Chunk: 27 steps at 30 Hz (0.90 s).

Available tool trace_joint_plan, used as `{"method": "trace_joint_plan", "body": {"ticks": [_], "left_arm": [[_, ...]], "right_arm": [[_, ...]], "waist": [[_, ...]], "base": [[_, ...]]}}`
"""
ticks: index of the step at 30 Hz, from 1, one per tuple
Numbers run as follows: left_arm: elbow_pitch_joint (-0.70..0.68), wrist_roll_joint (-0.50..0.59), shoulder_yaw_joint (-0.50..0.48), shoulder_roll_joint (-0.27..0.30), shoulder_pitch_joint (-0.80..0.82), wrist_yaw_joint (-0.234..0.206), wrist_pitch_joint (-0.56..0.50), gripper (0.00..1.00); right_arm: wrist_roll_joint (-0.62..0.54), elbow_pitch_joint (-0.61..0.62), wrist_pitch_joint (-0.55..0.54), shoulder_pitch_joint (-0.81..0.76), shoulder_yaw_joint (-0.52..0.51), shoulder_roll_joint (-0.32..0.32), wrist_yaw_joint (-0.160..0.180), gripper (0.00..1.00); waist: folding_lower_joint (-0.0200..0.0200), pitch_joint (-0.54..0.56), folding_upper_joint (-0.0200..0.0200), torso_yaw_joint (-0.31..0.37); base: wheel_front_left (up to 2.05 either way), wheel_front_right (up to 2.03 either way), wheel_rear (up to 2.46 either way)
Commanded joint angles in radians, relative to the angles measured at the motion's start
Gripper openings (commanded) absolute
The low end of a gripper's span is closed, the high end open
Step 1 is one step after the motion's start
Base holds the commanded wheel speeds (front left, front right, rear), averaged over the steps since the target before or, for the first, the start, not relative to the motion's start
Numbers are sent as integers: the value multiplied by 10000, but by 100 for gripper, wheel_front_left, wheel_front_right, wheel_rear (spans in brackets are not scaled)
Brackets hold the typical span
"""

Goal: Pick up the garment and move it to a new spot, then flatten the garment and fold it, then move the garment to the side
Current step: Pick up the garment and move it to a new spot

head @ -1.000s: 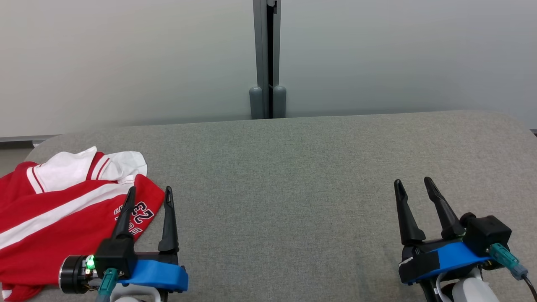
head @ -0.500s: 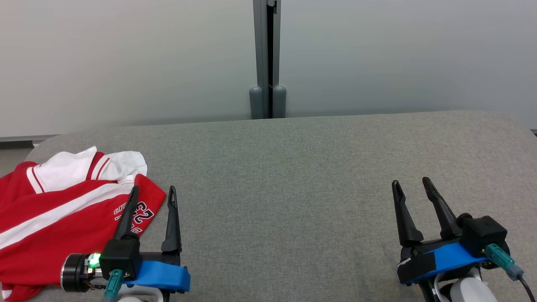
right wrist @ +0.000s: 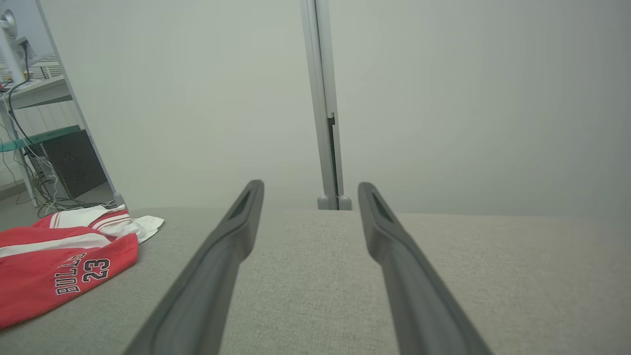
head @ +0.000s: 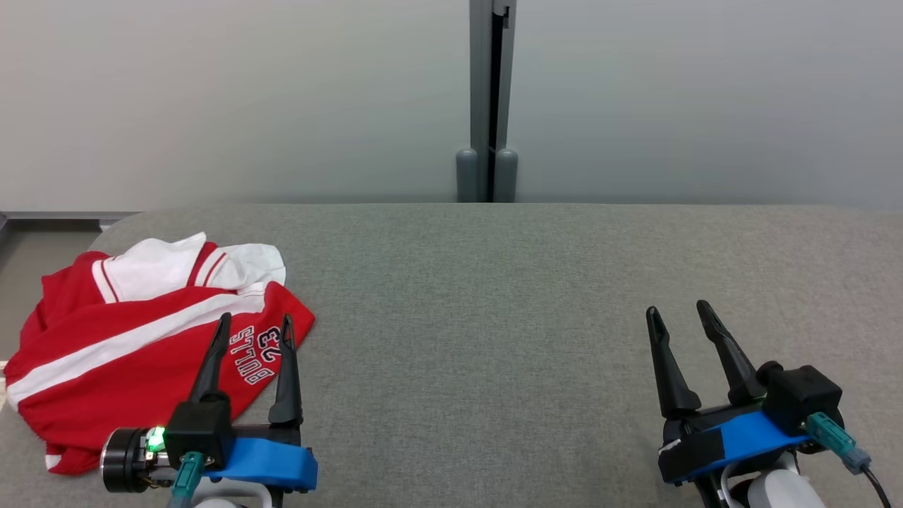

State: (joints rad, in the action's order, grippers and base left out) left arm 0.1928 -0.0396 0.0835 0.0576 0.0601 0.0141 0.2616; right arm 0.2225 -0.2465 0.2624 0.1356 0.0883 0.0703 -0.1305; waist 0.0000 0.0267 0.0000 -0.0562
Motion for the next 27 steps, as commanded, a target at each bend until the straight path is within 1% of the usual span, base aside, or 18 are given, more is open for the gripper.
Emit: {"method": "trace_joint_plan", "body": {"ticks": [1,6,12,13,19,24,27], "left_arm": [[2,20,-62,34,17,-38,50,100],[80,20,-185,54,-39,-36,51,100],[253,-22,-257,60,-71,4,51,100],[253,-22,-257,60,-71,4,51,100],[387,-107,-454,80,-193,5,44,100],[495,-86,-556,115,-254,27,43,100],[545,-73,-604,148,-259,56,41,100]], "right_arm": [[55,20,34,-65,72,32,-4,100],[248,-8,34,-152,313,14,-4,100],[460,14,34,-246,564,110,-3,100],[460,14,34,-246,564,110,-3,100],[622,106,36,-263,876,137,-3,100],[756,143,34,-298,1083,120,-3,100],[817,134,34,-281,1183,106,-3,100]], "waist": [[0,-71,0,-260],[0,-33,0,-1058],[0,38,0,-2293],[0,38,0,-2293],[0,113,0,-3352],[0,165,0,-3960],[0,185,0,-4144]], "base": [[0,0,0],[0,0,0],[0,0,0],[0,0,0],[0,0,0],[0,0,0],[0,0,0]]}}
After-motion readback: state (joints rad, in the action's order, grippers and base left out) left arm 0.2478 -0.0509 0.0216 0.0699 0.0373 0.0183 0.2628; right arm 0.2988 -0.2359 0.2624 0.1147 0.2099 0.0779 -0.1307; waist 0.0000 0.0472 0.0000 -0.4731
